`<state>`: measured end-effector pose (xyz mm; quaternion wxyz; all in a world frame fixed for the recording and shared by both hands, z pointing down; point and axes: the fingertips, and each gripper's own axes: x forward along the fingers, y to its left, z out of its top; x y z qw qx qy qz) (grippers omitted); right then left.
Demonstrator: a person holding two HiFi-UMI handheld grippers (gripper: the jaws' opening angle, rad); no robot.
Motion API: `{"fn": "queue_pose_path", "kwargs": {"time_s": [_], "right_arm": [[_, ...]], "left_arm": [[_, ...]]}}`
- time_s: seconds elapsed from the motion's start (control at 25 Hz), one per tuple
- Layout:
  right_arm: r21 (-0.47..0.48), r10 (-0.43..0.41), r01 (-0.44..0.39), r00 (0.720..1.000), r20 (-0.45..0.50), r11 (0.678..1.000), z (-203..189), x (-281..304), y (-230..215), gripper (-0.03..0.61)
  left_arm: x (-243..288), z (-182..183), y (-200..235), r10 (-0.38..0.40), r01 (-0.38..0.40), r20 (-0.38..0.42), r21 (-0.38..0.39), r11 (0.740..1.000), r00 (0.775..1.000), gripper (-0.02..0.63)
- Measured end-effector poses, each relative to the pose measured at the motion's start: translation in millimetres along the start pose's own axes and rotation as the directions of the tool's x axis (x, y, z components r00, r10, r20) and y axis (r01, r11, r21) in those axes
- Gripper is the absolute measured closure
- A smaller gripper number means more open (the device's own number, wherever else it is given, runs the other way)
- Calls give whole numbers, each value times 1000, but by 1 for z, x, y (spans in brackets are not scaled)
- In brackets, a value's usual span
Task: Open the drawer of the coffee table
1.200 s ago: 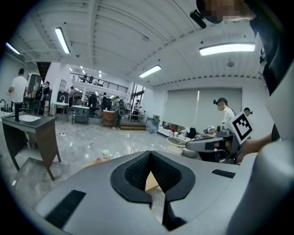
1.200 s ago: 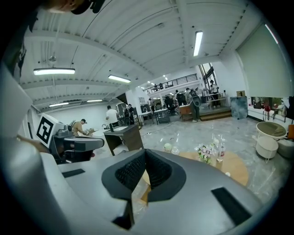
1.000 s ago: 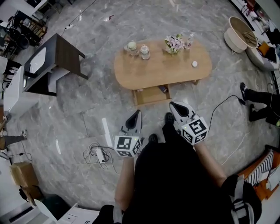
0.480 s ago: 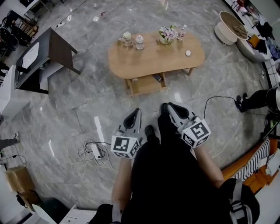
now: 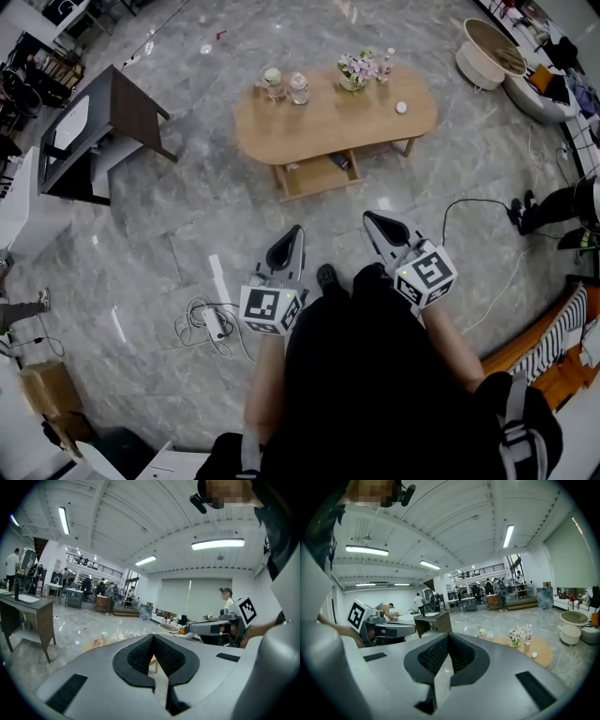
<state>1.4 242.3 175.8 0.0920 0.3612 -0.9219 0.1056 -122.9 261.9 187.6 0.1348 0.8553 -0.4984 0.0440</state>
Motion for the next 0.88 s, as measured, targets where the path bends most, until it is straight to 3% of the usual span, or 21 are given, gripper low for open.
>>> {"fn": "queue_pose_path", "kwargs": {"time_s": [0.2, 0.88], "right_arm": [[-3, 2, -2, 1000, 17, 1000, 12, -10, -1, 566], [-6, -7, 7, 1000, -6, 1000, -8, -24, 8, 566]], "left_arm": [[-2, 6, -11, -1, 1, -1, -1, 1000, 1000, 600], [-13, -3, -15, 14, -13, -4, 11, 1000, 1000, 600]]}}
